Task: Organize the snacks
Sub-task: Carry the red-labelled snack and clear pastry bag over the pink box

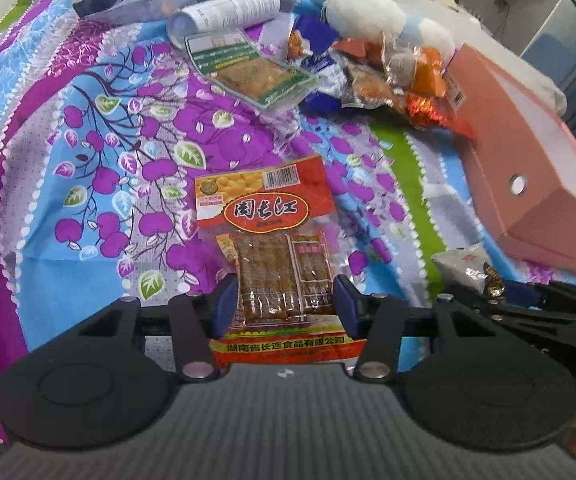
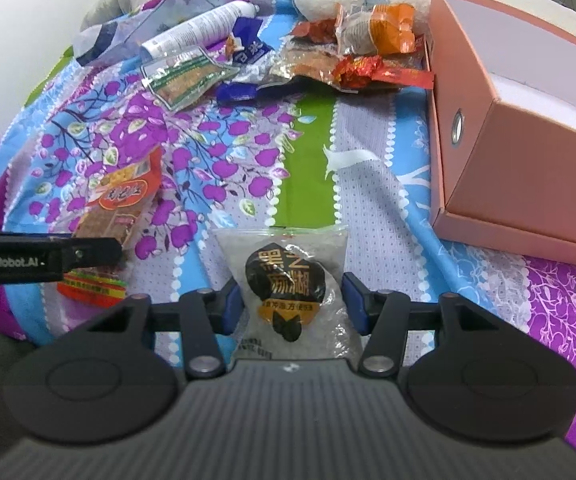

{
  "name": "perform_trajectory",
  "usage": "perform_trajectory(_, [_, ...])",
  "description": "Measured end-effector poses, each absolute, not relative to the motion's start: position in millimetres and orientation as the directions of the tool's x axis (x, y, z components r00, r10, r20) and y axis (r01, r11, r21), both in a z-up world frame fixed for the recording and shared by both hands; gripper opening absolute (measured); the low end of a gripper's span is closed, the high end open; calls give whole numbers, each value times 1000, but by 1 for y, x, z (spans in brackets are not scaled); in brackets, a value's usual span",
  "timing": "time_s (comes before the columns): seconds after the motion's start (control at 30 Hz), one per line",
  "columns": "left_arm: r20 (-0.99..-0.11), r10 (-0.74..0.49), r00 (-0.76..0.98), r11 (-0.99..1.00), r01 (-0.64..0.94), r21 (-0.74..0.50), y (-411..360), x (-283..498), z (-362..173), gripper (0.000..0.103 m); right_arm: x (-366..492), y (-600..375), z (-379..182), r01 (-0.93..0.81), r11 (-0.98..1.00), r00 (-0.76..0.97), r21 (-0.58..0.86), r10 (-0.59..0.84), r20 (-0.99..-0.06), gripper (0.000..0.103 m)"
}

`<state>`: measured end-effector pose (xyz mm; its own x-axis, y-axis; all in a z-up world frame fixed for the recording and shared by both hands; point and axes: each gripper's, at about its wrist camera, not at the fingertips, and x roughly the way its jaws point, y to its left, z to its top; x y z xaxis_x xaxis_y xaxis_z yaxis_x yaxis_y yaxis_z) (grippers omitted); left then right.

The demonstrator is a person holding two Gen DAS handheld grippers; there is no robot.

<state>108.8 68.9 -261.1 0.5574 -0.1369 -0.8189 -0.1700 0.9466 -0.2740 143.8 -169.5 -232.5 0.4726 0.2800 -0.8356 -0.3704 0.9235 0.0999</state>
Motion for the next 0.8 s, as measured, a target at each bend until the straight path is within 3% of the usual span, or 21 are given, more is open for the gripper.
perform_trajectory(0.07, [-815,-143,562,943,-174,-285,70,108,-255,24,144,-171,-227,-364,925,481,108,286,-829,55])
perform_trajectory(0.33, [-814,-202,545,914,-193,-357,75,114,-261,24,145,-175,-218,-347,930,501,118,291,-815,55])
perform_trajectory(0.43, [-818,-219,532,899,-215,-380,77,112,-270,29,144,-174,-221,-363,923,486,129,306,-819,55])
perform_trajectory(0.57, [-805,-271,528,836,-285,-468,88,108,-287,57,138,-165,-225,-422,896,459,139,343,-819,55])
perform_trajectory(0.8, [-745,-352,566,740,-319,-592,103,105,-302,59,135,-135,-251,-507,859,429,64,316,-846,55])
